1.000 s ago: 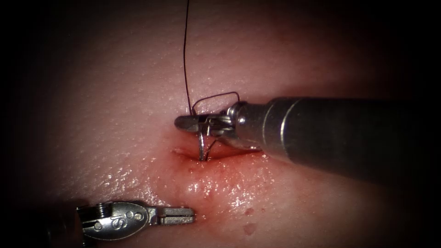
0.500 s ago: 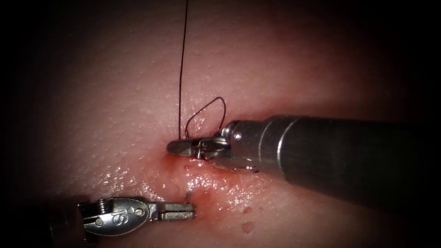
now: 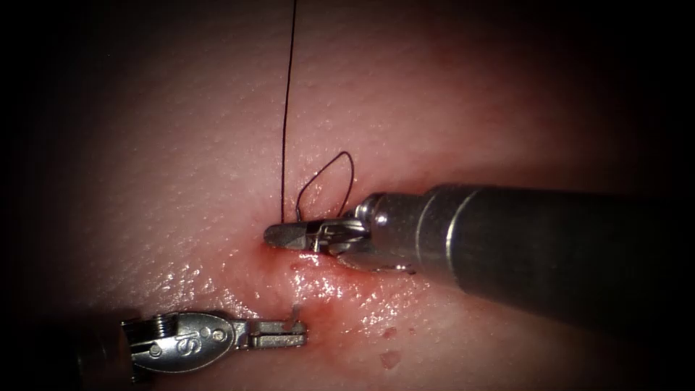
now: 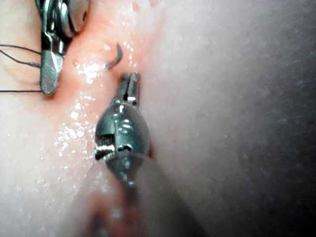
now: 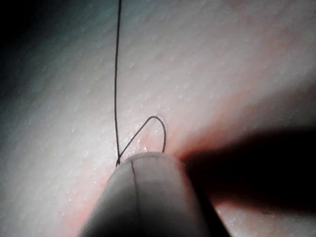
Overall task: Wound Closure
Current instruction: Throw the needle through the tissue below the wound using the right tool
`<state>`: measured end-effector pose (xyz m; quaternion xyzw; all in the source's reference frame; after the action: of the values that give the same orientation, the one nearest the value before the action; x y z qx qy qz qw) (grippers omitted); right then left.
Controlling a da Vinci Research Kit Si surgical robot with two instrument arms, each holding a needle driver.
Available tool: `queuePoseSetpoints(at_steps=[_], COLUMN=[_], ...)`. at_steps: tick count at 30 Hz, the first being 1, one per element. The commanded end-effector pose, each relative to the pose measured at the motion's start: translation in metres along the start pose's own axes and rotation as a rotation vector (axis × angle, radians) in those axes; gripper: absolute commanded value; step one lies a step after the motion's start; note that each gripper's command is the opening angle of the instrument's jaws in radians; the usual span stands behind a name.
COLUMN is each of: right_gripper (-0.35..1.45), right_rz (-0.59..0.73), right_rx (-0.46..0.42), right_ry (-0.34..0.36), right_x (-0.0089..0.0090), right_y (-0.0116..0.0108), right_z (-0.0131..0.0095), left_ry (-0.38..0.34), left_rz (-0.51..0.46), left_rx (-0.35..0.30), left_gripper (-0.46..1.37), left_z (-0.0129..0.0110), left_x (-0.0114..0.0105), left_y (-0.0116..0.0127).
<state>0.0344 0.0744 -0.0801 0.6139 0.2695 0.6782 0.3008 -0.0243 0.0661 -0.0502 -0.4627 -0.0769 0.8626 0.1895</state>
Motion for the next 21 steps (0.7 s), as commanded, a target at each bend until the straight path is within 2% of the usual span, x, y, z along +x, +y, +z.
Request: queuePoseSetpoints(at_steps=[1, 8, 21], right_gripper=[-0.35, -0.35, -0.35], right_rz=[-0.003, -0.009, -0.008], right_rx=[-0.023, -0.029, -0.02], right_ry=[0.001, -0.012, -0.011], right_x=[0.0001, -0.0006, -0.0002], right_y=[0.0001, 0.0005, 0.0004], right_z=[-0.0001, -0.0005, -0.0007], left_ry=[0.001, 0.0, 0.002], left_rz=[0.0, -0.001, -0.004], left_rx=[-0.006, 0.001, 0.004], left_gripper=[-0.35, -0.35, -0.35], left_z=[-0.0001, -0.0003, 0.0], left_x=[0.0, 0.0, 0.0002], left_y=[0.0, -0.0002, -0.0003])
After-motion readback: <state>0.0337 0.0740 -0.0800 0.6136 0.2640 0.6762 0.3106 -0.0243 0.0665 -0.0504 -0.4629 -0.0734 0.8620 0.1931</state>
